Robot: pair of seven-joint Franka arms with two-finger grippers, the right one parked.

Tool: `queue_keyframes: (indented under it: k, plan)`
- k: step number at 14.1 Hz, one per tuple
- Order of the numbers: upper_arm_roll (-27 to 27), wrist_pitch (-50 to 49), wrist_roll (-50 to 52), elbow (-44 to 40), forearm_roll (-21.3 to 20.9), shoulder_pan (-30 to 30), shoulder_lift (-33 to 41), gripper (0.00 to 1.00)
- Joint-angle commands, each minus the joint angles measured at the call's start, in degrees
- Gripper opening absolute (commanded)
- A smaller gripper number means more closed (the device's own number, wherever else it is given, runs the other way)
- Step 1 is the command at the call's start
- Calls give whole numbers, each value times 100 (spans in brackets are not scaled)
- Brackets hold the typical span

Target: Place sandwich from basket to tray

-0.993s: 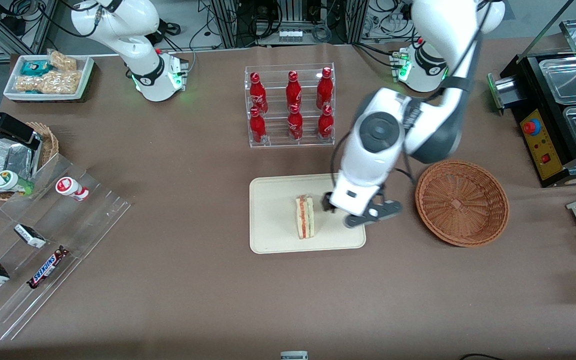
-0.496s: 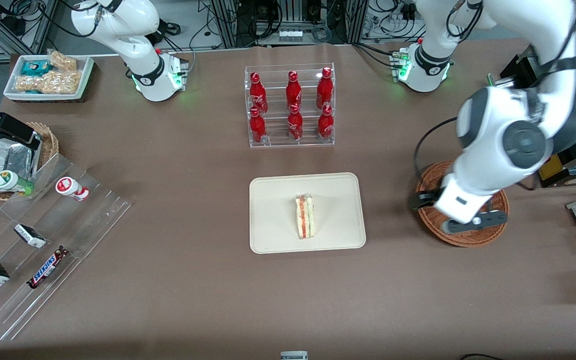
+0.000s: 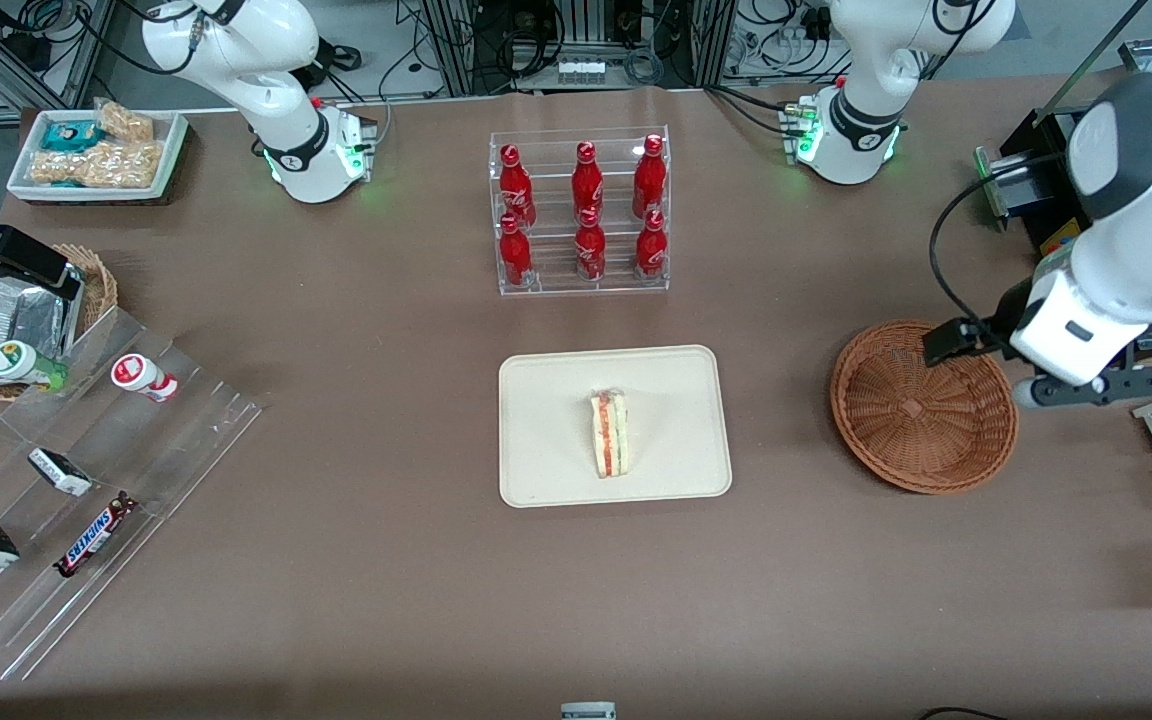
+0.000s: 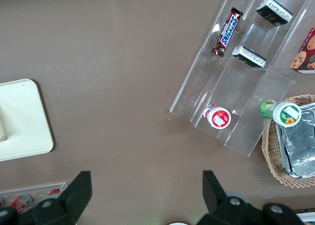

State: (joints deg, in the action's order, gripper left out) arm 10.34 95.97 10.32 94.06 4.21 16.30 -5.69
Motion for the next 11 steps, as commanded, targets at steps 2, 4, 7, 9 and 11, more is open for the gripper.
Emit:
queue_keyframes:
  k: [2, 4, 7, 9, 11]
  plan:
    - [-442, -201, -196, 104, -17, -502, 419, 100]
    - [-1144, -254, -372, 60, -17, -1283, 428, 100]
    - [-1929, -263, -381, 69, -26, -2111, 463, 100]
    - [-1974, -315, -451, 51, -17, -2227, 507, 100]
    - [-1826, -429, -758, -140, -26, -2184, 472, 100]
